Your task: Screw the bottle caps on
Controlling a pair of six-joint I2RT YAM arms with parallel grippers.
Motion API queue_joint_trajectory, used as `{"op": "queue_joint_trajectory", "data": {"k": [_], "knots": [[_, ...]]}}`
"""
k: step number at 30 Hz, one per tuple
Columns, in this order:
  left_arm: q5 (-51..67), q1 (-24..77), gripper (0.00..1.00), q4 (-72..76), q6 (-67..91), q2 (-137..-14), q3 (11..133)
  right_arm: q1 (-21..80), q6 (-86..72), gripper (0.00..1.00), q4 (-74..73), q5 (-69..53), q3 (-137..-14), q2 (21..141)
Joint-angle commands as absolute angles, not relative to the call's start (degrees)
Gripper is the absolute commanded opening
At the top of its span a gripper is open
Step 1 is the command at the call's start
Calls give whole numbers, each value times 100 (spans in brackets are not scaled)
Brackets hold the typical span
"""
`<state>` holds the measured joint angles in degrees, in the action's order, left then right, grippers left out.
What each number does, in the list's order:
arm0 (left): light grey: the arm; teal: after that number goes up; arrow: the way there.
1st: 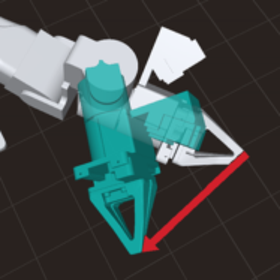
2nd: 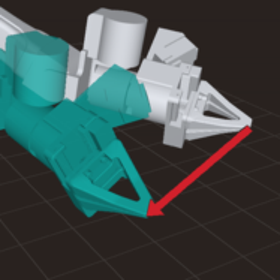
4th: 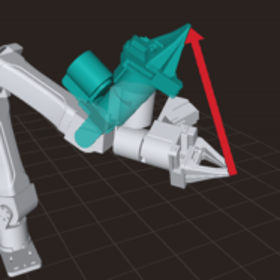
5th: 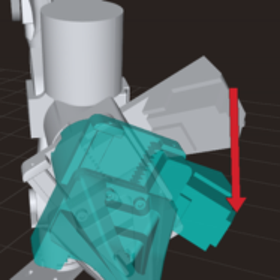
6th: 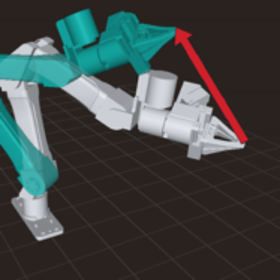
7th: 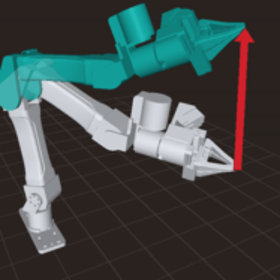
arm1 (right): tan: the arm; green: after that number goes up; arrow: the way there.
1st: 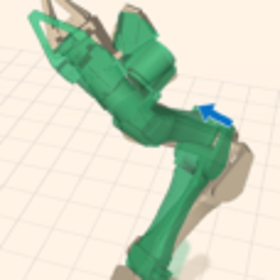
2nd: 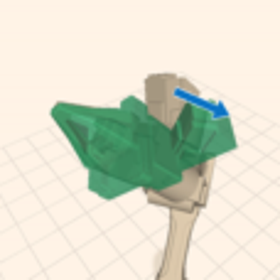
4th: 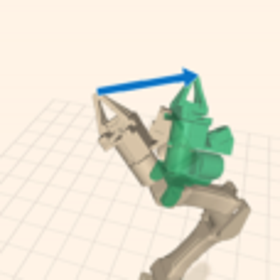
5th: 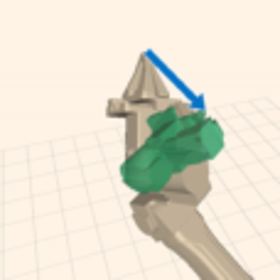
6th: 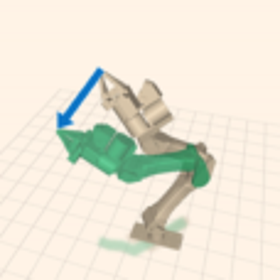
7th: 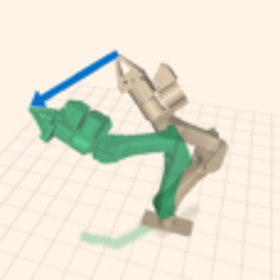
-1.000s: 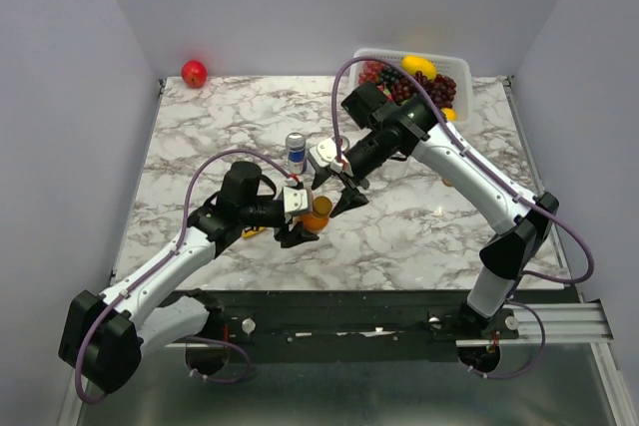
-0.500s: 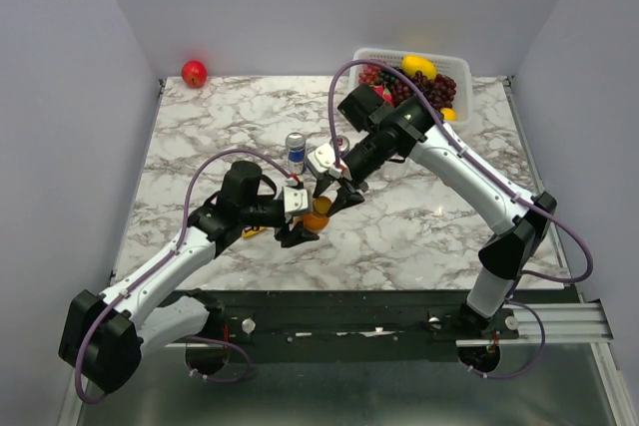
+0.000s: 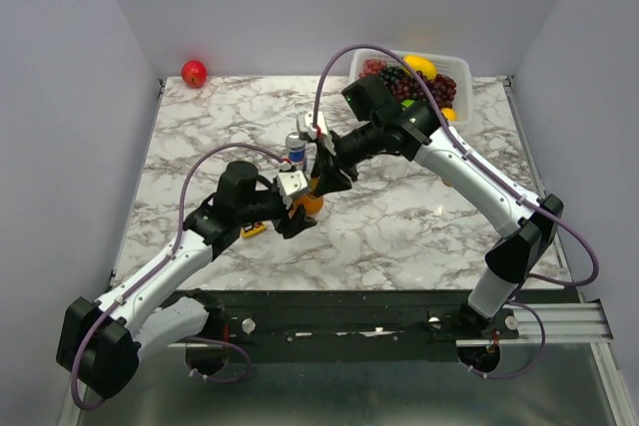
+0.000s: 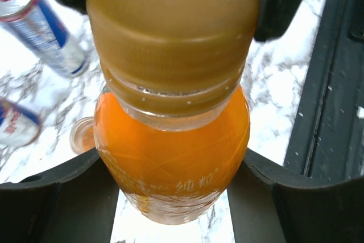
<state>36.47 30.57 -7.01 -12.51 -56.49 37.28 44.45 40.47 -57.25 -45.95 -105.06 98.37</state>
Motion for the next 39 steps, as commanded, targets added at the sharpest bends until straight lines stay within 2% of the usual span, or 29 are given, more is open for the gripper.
{"op": "queue_joint_trajectory", "data": {"k": [1,4,5,7,8,9,13,14,18,20,26,35,39], "knots": [[2145,3050,0,266,-176,-5378,4086,4579,1419,34,-5379,-3903,-10240,10064],[2136,3050,0,36,-202,-5493,4114,4588,1143,39,-5308,-3920,-10300,10046],[2153,3050,0,35,-246,-5493,4070,4588,1221,46,-5335,-3955,-10405,10055],[2267,3050,0,18,-298,-5432,3903,4579,1562,52,-5335,-3816,-10677,9959],[2337,3041,0,9,-421,-5406,3841,4570,1669,63,-5309,-3658,-10766,9897],[2425,3041,0,9,-518,-5370,3780,4457,1809,66,-5343,-3708,-10845,9853],[3294,2918,0,-141,-922,-5107,3508,3868,2485,72,-5239,-4743,-10733,9371],[3905,2874,0,-115,-966,-5054,3472,3763,2600,73,-5186,-5172,-10505,9282],[4664,2821,0,-167,-1195,-5010,3498,3630,3409,77,-4809,-5817,-9820,8843],[4851,2821,0,-220,-1222,-5132,3612,3647,3314,79,-4502,-6115,-9607,8780],[5115,2821,0,-123,-1187,-5352,3744,3858,3594,80,-4895,-7004,-10054,9272],[5177,2821,0,-26,-1081,-5484,3929,4052,3656,80,-4913,-7023,-10178,9580],[5194,2821,0,-26,-1098,-5493,3973,4052,3543,74,-4747,-6987,-10134,9624]]}}
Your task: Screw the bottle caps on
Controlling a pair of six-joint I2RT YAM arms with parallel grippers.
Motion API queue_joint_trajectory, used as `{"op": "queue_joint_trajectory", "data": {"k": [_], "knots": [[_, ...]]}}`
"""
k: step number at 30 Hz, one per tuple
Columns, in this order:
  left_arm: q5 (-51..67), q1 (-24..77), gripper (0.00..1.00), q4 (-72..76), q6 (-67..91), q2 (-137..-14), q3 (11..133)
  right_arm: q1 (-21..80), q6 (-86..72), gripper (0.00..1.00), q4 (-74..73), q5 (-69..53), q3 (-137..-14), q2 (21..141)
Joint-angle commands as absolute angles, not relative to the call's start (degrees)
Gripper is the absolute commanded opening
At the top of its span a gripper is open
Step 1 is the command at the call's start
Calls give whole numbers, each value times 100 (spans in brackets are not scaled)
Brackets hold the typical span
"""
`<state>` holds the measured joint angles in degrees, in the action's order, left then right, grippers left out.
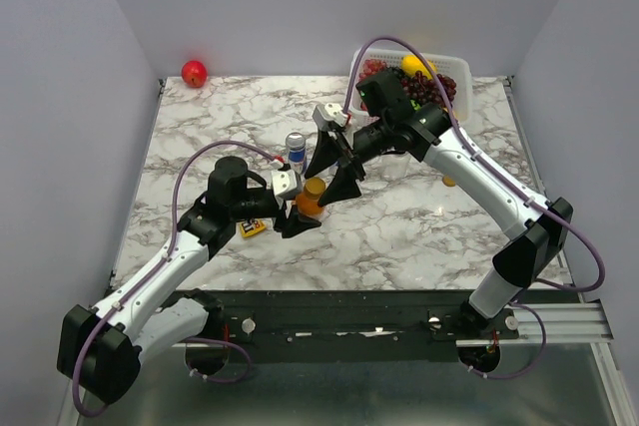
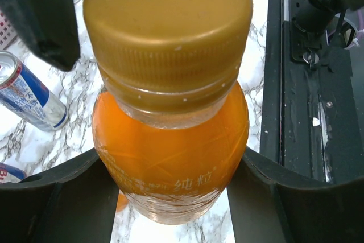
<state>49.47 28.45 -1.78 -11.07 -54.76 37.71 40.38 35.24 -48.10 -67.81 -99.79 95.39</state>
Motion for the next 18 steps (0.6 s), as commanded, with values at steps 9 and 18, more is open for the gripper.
{"op": "queue_joint_trajectory", "data": {"k": [9,18], "knots": [[4756,2839,0,658,-432,-5511,3938,4122,2524,35,-3659,-5952,-9634,9510],[1821,3208,0,800,316,-5642,4306,4359,537,26,-3173,-3640,-9229,9387]]}}
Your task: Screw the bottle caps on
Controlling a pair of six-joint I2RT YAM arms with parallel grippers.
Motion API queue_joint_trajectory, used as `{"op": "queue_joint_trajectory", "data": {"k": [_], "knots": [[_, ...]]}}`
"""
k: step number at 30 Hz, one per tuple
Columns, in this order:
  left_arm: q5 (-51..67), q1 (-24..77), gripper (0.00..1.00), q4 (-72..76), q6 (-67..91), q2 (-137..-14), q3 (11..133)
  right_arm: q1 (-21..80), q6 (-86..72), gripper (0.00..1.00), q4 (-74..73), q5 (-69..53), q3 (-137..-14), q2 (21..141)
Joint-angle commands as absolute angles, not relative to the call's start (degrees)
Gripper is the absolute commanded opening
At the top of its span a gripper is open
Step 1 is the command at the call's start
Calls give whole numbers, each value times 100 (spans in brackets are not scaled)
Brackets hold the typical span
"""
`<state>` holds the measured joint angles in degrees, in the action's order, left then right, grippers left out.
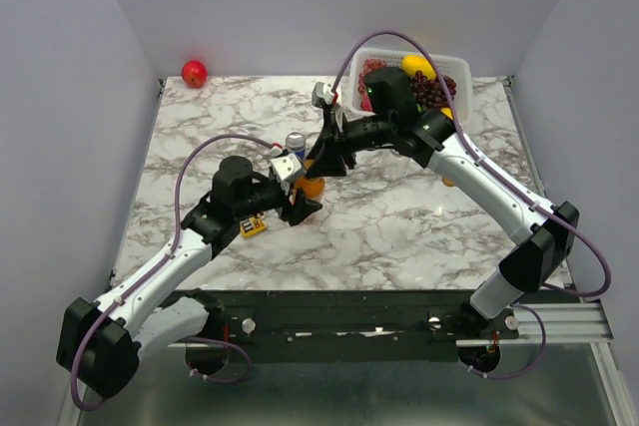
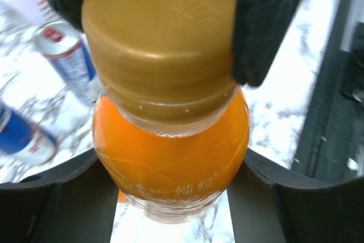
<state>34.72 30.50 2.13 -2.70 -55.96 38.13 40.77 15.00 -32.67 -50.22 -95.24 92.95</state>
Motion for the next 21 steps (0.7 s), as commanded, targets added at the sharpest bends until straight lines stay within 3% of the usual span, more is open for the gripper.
{"op": "queue_joint_trajectory", "data": {"k": [1,2,6,7,9,13,21], "knots": [[1698,3217,0,782,299,-5643,4315,4377,388,27,-3164,-3604,-9176,9378],[1618,3217,0,730,308,-5634,4333,4394,152,28,-3164,-3604,-9141,9343],[2273,3208,0,423,35,-5573,4307,4351,113,61,-3067,-3989,-9079,9081],[2546,3130,0,387,-156,-5477,4254,4307,227,65,-2989,-4164,-9088,8957],[3135,3015,0,282,-483,-5327,4088,3992,562,73,-2770,-5279,-9018,8720],[4637,2751,0,176,-887,-5045,3850,3709,1264,79,-2776,-6196,-9009,8596],[5282,2725,0,-35,-967,-5317,4051,3814,1608,79,-2663,-7137,-9167,8894]]}}
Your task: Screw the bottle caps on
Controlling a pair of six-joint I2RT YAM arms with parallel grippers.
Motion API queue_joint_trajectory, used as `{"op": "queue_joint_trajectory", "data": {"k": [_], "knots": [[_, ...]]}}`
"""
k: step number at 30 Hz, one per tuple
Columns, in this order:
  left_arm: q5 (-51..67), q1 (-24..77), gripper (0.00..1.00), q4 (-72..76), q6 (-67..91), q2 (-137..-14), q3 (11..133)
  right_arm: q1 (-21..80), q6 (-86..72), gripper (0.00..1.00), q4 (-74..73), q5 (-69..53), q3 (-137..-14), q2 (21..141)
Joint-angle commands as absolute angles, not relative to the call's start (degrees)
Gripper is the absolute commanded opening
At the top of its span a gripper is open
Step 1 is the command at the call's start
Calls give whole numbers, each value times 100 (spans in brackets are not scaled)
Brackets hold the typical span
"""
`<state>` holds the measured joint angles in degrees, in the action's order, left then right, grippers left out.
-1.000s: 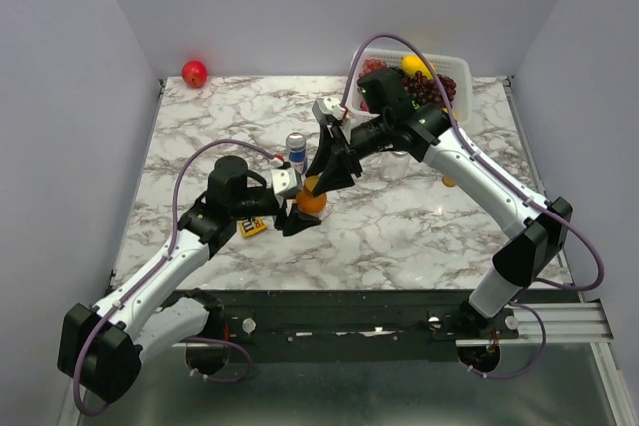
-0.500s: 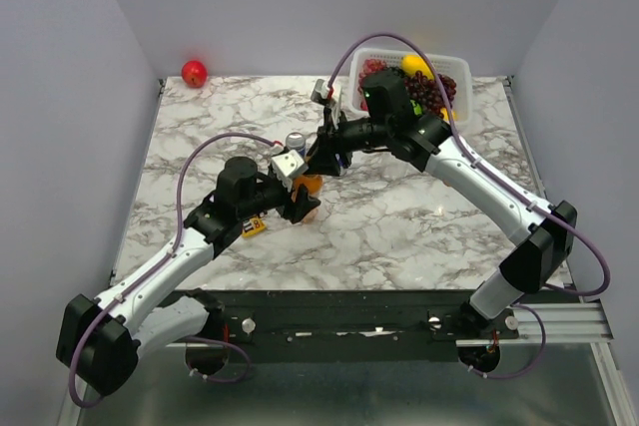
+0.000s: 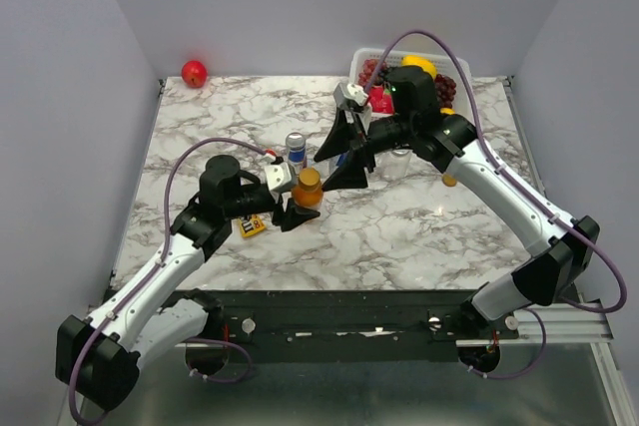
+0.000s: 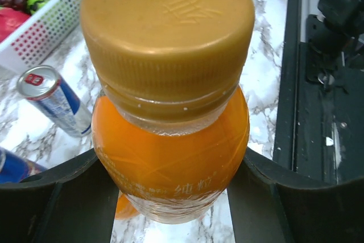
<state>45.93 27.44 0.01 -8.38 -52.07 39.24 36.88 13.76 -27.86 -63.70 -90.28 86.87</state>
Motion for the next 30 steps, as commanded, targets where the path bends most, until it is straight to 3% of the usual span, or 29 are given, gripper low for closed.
{"op": "queue_joint_trajectory", "data": {"k": [1,11,18,21,25,30], "knots": [[5291,2725,0,-26,-949,-5343,4078,3841,1643,79,-2646,-7145,-9184,8921],[5309,2725,0,290,-774,-5502,4192,3999,1583,74,-2514,-7005,-9290,9167],[5160,2725,0,562,-502,-5555,4192,4086,1546,39,-2250,-6129,-9045,9053],[4827,2742,0,1062,-63,-5502,4078,4113,1538,30,-2189,-5758,-8790,8921],[3598,3031,0,1371,316,-5414,4051,4236,1310,23,-1856,-5073,-8395,8693],[2505,3357,0,1125,369,-5423,4219,4315,1099,21,-1679,-4773,-8227,8613]]}}
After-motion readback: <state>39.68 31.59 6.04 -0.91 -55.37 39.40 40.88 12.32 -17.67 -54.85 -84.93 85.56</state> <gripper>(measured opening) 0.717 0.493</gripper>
